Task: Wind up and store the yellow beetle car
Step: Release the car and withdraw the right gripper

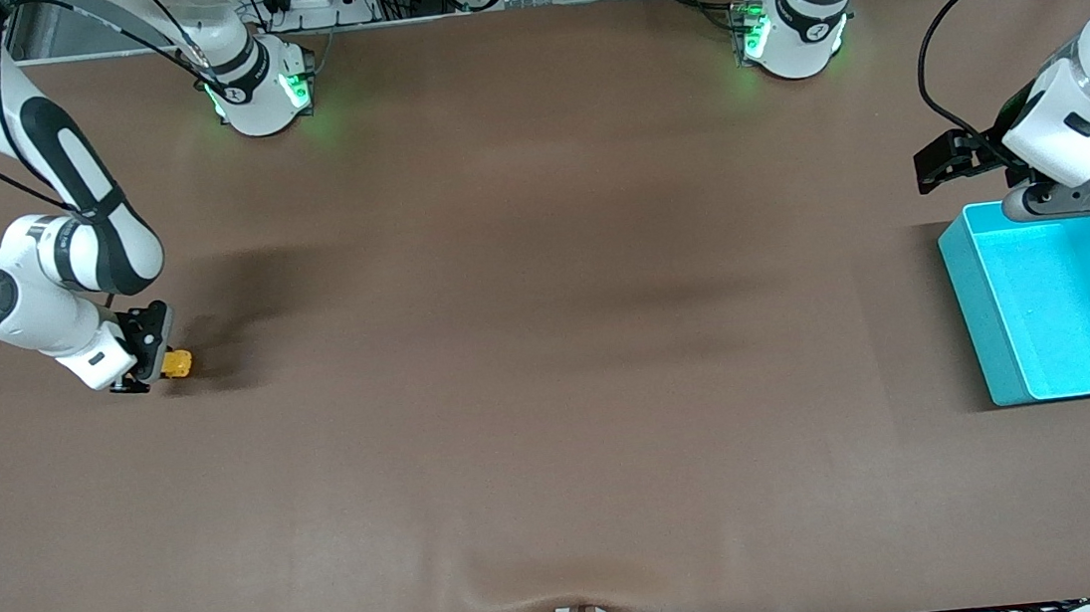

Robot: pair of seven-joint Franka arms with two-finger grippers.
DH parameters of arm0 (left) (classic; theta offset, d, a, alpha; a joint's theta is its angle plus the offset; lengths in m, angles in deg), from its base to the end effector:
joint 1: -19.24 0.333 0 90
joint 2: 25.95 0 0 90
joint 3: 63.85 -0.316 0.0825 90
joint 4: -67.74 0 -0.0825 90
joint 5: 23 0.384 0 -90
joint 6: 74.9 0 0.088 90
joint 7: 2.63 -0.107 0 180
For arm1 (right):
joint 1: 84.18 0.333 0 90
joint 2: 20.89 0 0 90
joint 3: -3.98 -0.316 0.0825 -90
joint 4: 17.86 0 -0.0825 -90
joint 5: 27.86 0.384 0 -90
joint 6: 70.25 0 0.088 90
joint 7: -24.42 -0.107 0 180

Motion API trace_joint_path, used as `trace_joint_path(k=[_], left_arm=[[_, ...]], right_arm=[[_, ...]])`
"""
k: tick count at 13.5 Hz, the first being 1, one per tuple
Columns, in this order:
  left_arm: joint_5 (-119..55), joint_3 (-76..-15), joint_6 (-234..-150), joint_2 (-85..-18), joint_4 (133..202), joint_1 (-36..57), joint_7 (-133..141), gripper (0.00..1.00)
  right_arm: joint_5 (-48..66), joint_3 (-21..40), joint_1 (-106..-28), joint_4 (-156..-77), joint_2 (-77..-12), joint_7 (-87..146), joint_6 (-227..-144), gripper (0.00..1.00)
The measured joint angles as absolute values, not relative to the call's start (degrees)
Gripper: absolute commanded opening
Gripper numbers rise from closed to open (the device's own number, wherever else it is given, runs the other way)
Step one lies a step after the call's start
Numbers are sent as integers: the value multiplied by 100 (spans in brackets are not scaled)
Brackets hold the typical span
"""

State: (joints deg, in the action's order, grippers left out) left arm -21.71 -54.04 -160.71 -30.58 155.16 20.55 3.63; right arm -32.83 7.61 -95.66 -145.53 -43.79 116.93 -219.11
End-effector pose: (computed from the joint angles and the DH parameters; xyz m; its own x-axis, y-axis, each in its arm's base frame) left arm 0.5647 -0.0779 0.5947 0.9937 -0.0375 -0.1059 -0.0399 -0.9990 -0.0204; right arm 0.5257 -0.1410 0.1889 0.1384 0.9882 -0.0657 0.9894 -0.1410 -0.0354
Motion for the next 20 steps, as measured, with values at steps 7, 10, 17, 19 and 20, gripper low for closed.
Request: trace_joint_path(k=[7,10,17,19,20], left_arm=[[-2171,-5406,-16105,-3099,15564,2060,363,100],[-2171,-5407,-16131,-3126,15566,2063,363,100],[-2171,-5433,-16141,-3126,15565,2073,363,100],[-2171,-5436,-16160,-3126,15550,2077,363,100],[-2171,-5436,-16169,-3126,15545,2077,363,100]], right_arm=[[-3280,776,-9857,-13425,-4666,11775,-20490,100],[-2998,778,-9992,-12418,-4624,12138,-19114,100],[-2905,758,-10171,-11037,-4443,12270,-17537,100],[-2869,731,-10152,-10499,-4393,12184,-17105,100],[-2852,720,-10142,-10263,-4372,12052,-16919,100]])
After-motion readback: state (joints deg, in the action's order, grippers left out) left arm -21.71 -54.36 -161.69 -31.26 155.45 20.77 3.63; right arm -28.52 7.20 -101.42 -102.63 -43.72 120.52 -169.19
